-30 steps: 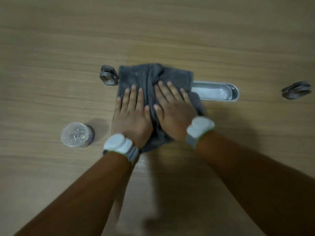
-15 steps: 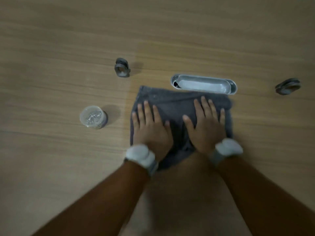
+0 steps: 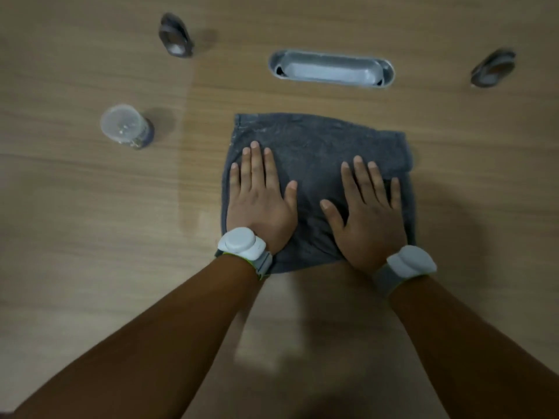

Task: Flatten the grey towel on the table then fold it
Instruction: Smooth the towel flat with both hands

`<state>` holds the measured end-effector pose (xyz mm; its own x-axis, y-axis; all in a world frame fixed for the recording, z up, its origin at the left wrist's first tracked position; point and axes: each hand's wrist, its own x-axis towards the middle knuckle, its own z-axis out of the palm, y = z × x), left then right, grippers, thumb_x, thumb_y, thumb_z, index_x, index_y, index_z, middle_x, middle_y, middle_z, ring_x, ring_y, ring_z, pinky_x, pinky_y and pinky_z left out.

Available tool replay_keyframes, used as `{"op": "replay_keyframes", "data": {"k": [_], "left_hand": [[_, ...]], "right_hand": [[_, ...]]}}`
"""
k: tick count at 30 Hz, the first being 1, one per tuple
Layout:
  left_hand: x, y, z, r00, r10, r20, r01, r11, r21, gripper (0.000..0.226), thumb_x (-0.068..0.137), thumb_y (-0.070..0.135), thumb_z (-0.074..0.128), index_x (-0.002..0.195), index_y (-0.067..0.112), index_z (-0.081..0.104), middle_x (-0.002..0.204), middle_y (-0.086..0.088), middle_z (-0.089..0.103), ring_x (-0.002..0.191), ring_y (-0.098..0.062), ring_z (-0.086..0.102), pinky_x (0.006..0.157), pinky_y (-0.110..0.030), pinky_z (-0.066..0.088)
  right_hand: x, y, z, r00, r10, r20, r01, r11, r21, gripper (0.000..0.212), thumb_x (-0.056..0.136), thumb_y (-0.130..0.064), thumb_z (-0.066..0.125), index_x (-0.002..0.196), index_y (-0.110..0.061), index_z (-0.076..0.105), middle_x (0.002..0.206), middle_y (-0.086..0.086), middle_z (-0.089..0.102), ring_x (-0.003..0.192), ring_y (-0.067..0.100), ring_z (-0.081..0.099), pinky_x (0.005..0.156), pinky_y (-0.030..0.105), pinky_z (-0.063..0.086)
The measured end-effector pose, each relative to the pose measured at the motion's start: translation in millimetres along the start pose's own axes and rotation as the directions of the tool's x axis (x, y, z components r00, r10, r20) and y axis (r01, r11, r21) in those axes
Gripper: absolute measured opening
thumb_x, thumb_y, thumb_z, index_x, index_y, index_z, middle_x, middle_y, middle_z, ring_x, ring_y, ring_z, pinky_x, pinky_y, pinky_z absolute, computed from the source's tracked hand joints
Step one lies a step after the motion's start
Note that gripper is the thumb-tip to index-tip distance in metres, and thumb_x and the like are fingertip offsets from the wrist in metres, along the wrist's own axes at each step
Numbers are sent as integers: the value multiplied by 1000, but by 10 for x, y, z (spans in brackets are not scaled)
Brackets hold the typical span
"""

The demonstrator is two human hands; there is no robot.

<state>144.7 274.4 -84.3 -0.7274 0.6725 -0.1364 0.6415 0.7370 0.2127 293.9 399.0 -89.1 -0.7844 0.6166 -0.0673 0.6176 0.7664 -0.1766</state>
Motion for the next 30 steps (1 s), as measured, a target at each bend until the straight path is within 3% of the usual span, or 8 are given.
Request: {"op": "replay_keyframes", "data": {"k": [7, 11, 17, 24, 27, 30], "left_hand": [[-768, 1003, 257, 998, 33, 50, -35, 999, 39, 75, 105, 50, 21, 158, -1, 10, 166, -22, 4, 155, -34, 1, 125, -51, 2], [-246, 1064, 213, 999, 6, 51, -7, 1000, 20, 76, 103, 53, 19, 159, 2, 8, 167, -20, 3, 155, -31, 0, 125, -48, 0], [621, 1246, 222, 999, -51, 8, 51, 999, -1, 78, 102, 57, 17, 160, 6, 4, 168, -14, -2, 155, -27, -4, 125, -45, -3], [-513, 1264, 376, 999, 31, -16, -31, 1000, 4, 74, 104, 54, 19, 160, 6, 10, 168, -15, 4, 156, -27, 1, 126, -44, 1], [-1025, 1287, 451, 999, 45, -26, -44, 999, 30, 73, 105, 53, 23, 159, 5, 13, 167, -16, 8, 156, -28, 4, 126, -47, 5], [-973, 1300, 476, 999, 45, -6, -44, 998, 42, 76, 103, 55, 23, 159, 5, 12, 167, -17, 7, 155, -29, 4, 126, -48, 5]], "right_hand": [[-537, 832, -153, 994, 105, 30, -107, 992, 70, 74, 101, -66, 26, 161, -24, 22, 171, 3, 14, 158, 23, 4, 125, 58, 1], [71, 962, -173, 996, 83, 6, -83, 997, 1, 73, 101, -66, 21, 162, -25, 20, 171, 2, 13, 158, 26, 5, 125, 59, 3], [862, 1317, -231, 998, 33, 57, -32, 999, -19, 78, 97, -70, 10, 163, -29, 11, 172, -4, 2, 158, 23, -5, 125, 57, -4], [-500, 1252, -158, 999, 27, -32, -28, 1000, -15, 69, 104, -60, 21, 161, -22, 22, 170, 4, 18, 157, 28, 11, 124, 61, 7], [-1083, 1263, -110, 1000, 6, 2, -6, 1000, -25, 69, 105, -60, 23, 162, -21, 19, 171, 3, 12, 158, 27, 7, 124, 61, 6], [-1066, 1330, -113, 999, -23, 30, 23, 999, -28, 71, 104, -63, 23, 162, -23, 19, 171, 1, 9, 158, 26, 4, 124, 63, 5]]}}
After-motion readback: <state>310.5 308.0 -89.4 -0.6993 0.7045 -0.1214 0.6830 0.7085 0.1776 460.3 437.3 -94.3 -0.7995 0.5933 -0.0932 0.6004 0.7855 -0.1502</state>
